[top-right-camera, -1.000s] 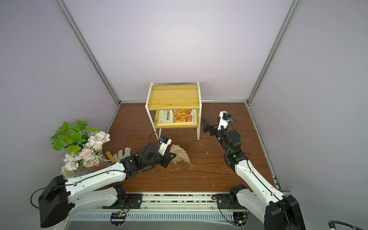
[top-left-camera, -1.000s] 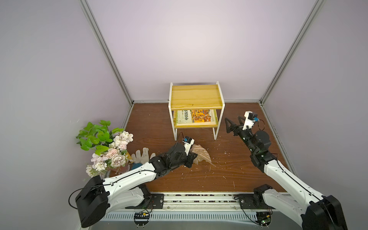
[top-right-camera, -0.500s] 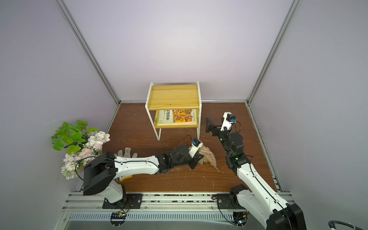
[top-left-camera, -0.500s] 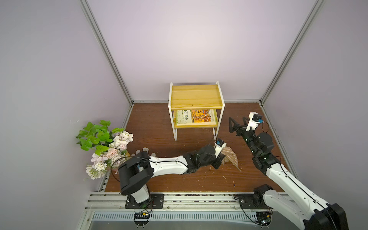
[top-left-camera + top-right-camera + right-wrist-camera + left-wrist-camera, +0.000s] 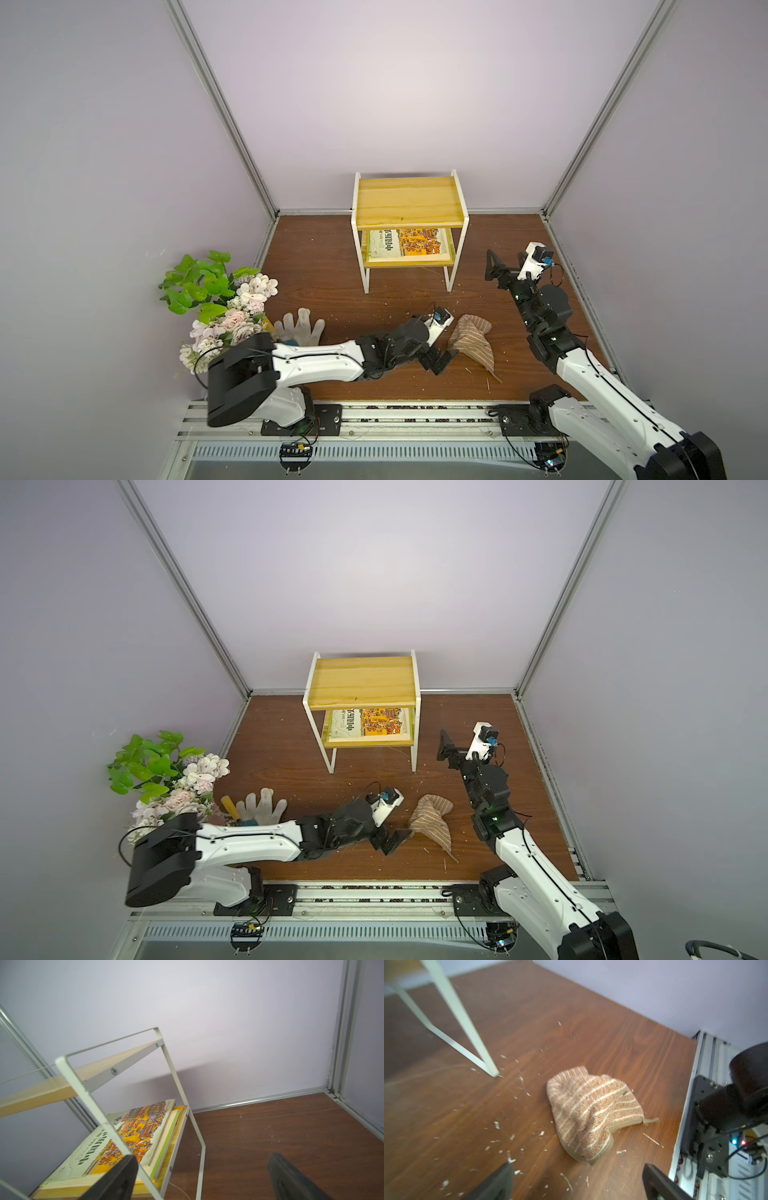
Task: Wipe the bookshelf clean with a cloth
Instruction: Place the cleaning item at the center of the board, then reset both arms
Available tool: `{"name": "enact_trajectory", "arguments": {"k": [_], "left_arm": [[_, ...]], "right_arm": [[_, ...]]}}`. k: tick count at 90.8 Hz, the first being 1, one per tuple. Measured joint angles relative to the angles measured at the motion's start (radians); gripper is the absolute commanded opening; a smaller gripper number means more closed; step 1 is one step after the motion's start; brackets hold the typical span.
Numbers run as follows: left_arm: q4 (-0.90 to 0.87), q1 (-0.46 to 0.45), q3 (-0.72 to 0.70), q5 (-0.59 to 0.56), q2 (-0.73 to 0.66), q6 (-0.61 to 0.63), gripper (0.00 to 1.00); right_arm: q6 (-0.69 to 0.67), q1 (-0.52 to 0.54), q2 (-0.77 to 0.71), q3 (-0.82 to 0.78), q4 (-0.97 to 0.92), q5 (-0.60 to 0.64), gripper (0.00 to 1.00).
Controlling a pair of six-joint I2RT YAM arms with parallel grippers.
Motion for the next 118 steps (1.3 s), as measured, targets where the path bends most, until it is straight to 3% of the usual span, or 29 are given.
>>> {"name": "enact_trajectory", "arguments": {"k": [11, 31, 43, 53, 64, 74, 92, 118], "left_arm": [[0.064, 0.085, -0.147, -0.174, -0.184, -0.052, 1.00], [0.060, 0.384, -0.272, -0.507, -0.346, -0.116, 1.00], [0.083, 0.598, -0.304, -0.593, -0.374, -0.103, 1.00], [0.121, 0.821, -0.339, -0.575, -0.366, -0.085, 1.00], [0.227, 0.962, -0.374, -0.510, -0.324, -0.023, 1.00], [0.333, 0.998, -0.378, -0.450, -0.206, 0.045, 1.00], [0.456, 1.025, -0.293, -0.300, 0.059, 0.137, 1.00], [0.725, 1.141, -0.329, -0.057, 0.196, 0.154, 1.00]], "right_arm": [[-0.014, -0.005, 0.003, -0.084, 0.058, 0.151, 0.99], [-0.059, -0.036, 0.027, -0.235, 0.203, 0.415, 0.99], [-0.051, -0.088, 0.093, -0.282, 0.241, 0.518, 0.99], [-0.040, -0.129, 0.174, -0.289, 0.256, 0.561, 0.99], [-0.043, -0.155, 0.280, -0.289, 0.293, 0.592, 0.99], [-0.071, -0.185, 0.399, -0.286, 0.360, 0.575, 0.99], [-0.122, -0.230, 0.533, -0.214, 0.435, 0.414, 0.99], [-0.215, -0.230, 0.569, -0.309, 0.660, 0.180, 0.99]]}}
